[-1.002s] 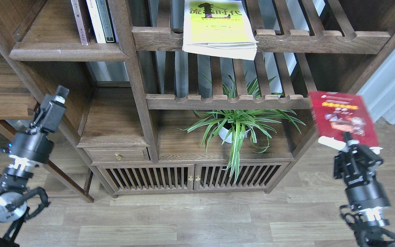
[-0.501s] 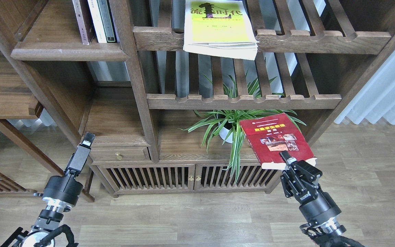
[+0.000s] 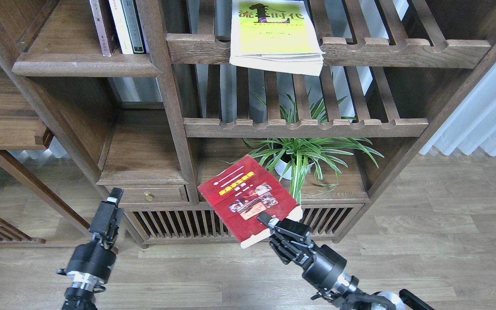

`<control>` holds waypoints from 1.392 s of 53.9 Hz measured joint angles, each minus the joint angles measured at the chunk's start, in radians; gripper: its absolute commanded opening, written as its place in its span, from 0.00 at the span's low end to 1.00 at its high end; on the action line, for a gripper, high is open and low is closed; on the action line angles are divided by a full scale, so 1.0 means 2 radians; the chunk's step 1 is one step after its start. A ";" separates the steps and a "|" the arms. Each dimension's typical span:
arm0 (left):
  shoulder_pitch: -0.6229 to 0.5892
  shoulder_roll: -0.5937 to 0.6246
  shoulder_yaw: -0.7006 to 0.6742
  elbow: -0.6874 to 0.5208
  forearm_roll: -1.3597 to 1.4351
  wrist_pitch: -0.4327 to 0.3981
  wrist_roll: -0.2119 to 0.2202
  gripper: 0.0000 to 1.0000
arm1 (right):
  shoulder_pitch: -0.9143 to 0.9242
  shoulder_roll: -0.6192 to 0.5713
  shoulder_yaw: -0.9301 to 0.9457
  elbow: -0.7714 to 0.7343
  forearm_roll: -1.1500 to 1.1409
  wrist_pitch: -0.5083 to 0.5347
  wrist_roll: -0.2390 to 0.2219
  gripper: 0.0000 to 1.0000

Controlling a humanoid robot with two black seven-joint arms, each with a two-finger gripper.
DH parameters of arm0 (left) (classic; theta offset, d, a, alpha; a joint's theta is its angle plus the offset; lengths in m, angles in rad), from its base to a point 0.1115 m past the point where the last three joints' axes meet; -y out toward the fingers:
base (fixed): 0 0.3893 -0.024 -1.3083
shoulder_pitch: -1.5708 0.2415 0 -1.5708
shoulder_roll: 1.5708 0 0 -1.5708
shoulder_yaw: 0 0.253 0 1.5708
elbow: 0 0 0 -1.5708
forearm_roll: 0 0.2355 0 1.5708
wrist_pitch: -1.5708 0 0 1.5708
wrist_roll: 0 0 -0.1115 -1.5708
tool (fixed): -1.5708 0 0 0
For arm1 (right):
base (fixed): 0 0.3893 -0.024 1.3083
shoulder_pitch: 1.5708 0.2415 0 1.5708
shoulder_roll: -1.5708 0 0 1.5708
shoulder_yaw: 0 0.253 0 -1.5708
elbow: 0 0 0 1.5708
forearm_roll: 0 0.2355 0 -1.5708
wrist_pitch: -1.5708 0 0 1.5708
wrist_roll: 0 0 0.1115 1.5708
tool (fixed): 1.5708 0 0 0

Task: Organize books on shelf
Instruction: 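Bring the red book to the left gripper and grasp it with the left gripper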

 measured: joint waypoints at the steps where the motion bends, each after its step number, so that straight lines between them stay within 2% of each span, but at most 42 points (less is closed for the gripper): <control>1: 0.000 0.000 0.002 0.000 -0.002 0.000 0.000 1.00 | 0.001 0.003 0.000 -0.003 0.000 0.000 0.000 0.07; 24: -0.003 -0.004 0.065 0.002 -0.016 0.000 -0.001 1.00 | -0.014 0.055 -0.016 -0.017 0.001 0.000 0.000 0.06; 54: 0.004 -0.015 0.110 0.001 -0.016 0.000 0.001 1.00 | -0.051 0.057 -0.043 -0.016 -0.001 0.000 -0.021 0.07; 62: 0.005 -0.018 0.121 0.004 -0.015 0.000 0.004 0.96 | -0.058 0.057 -0.046 -0.016 -0.004 0.000 -0.026 0.07; 63: 0.005 -0.018 0.122 0.004 -0.014 0.000 0.004 0.90 | -0.059 0.057 -0.046 -0.016 -0.005 0.000 -0.026 0.07; 66: 0.010 -0.021 0.127 0.004 -0.013 0.000 0.007 0.84 | -0.062 0.057 -0.046 -0.016 -0.011 0.000 -0.026 0.07; 70: 0.017 -0.022 0.129 0.004 -0.012 0.000 0.023 0.78 | -0.064 0.057 -0.049 -0.016 -0.017 0.000 -0.027 0.07; 75: 0.023 -0.022 0.128 0.006 -0.011 0.000 0.046 0.77 | -0.066 0.057 -0.050 -0.017 -0.021 0.000 -0.027 0.07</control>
